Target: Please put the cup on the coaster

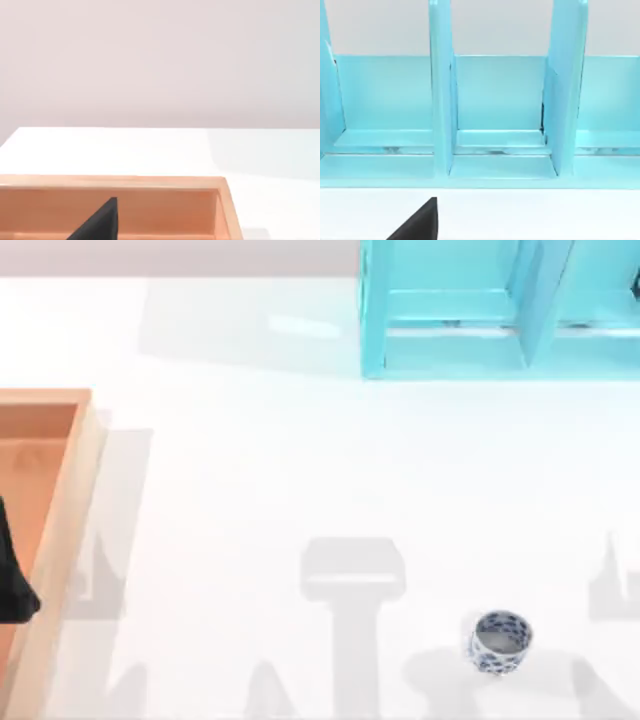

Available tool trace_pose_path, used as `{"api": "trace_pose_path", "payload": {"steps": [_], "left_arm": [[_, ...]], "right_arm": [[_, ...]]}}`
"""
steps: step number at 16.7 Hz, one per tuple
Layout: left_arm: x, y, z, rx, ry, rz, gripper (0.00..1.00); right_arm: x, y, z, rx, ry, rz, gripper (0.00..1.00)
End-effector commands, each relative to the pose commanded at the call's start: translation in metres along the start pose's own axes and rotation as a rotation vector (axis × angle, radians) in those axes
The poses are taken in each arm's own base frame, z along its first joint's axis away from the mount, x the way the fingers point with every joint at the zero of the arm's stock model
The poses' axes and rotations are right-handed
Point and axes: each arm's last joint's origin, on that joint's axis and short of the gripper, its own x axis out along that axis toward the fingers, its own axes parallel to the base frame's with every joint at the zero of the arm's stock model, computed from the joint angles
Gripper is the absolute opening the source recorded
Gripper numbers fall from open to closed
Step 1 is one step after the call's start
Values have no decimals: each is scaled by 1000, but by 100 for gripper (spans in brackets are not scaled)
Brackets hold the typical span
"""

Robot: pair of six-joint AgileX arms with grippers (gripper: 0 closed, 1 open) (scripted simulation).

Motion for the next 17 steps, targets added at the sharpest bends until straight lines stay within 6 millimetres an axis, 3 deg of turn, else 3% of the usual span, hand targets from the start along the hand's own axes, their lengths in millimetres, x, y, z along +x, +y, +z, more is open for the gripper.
{"api": "trace_pose_path", "payload": {"steps": [4,9,13,17], "left_arm": [[0,0,0,0,0,0,100],[0,0,0,0,0,0,100],[0,0,0,0,0,0,100],[0,0,0,0,0,0,100]], "right_arm": [[0,2,5,-24,33,20,100],[8,19,43,-208,274,186,100],[34,47,70,-463,603,432,100],[68,93,78,-757,933,733,100]]}}
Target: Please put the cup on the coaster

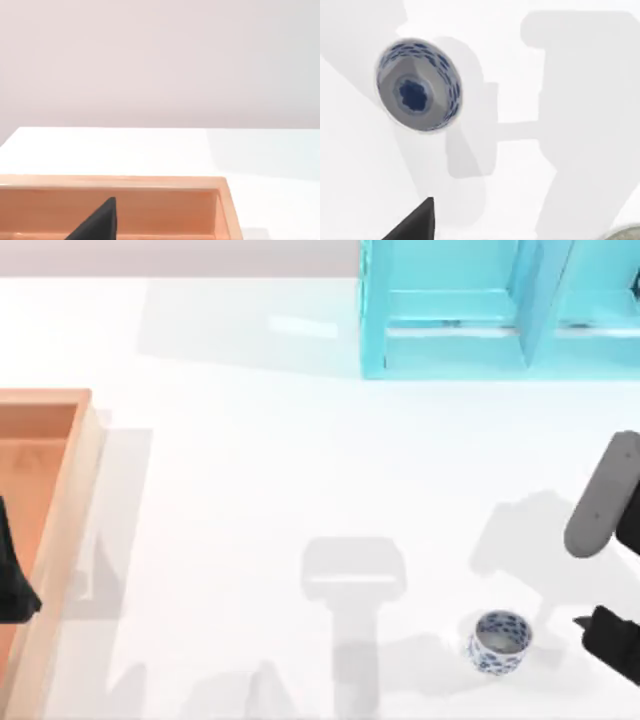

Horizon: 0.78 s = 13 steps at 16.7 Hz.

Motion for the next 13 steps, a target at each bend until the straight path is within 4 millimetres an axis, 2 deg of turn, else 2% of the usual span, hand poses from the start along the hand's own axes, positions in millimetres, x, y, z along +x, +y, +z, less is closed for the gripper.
{"api": "trace_pose_path", "payload": {"steps": [4,7,10,13], "left_arm": [[0,0,0,0,0,0,100],[0,0,0,0,0,0,100],[0,0,0,0,0,0,100],[0,0,0,0,0,0,100]], "right_arm": [[18,8,50,-286,209,213,100],[27,17,77,-435,293,308,100],[32,21,90,-504,329,349,100],[32,22,90,-507,330,350,100]]}}
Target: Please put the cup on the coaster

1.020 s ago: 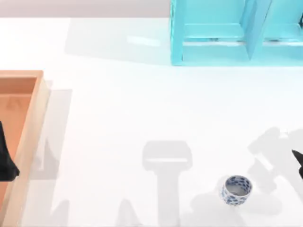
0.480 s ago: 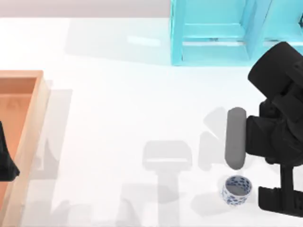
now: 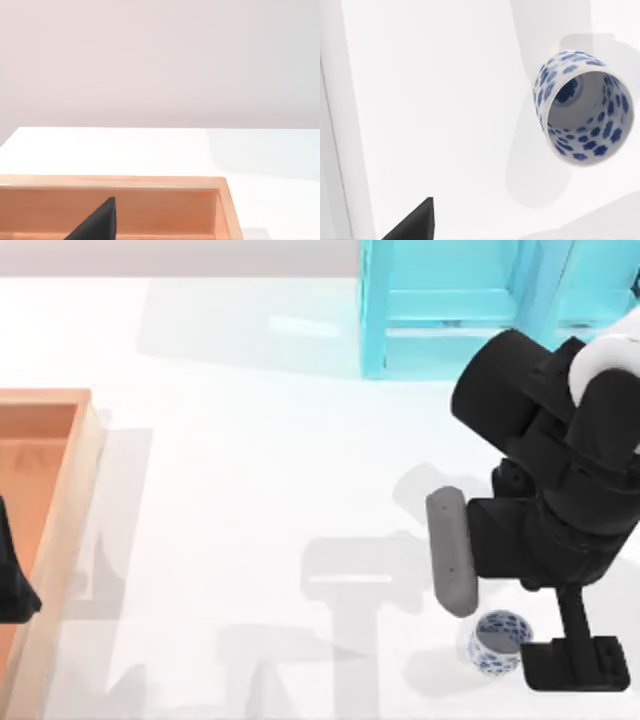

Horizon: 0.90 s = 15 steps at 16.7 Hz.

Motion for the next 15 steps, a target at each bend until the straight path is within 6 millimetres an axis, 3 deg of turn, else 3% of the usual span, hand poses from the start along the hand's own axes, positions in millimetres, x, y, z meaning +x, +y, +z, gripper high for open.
{"api": "trace_pose_path", "payload": {"steps": [5,12,15], "left_arm": [[0,0,0,0,0,0,100],[0,0,0,0,0,0,100],[0,0,0,0,0,0,100]], "right_arm": [[11,-1,0,2,3,3,100],[87,-2,2,1,-6,-7,100],[100,0,0,0,0,0,100]]}}
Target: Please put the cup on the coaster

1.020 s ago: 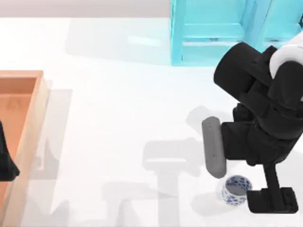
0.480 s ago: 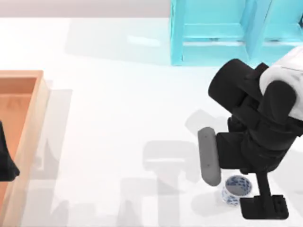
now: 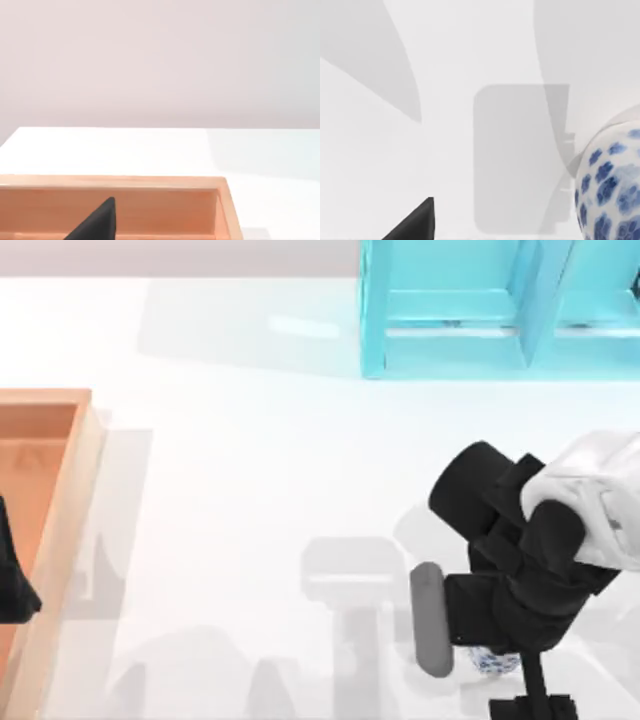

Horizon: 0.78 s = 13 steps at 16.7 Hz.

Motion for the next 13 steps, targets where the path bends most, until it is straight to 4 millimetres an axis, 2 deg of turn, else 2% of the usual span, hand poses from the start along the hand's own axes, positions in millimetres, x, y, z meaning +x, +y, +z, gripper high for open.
{"api": "trace_pose_path", "payload": {"steps": [3,13], "left_arm": [[0,0,0,0,0,0,100],[0,0,0,0,0,0,100]], "right_arm": [[0,0,0,0,0,0,100],[0,0,0,0,0,0,25]]}}
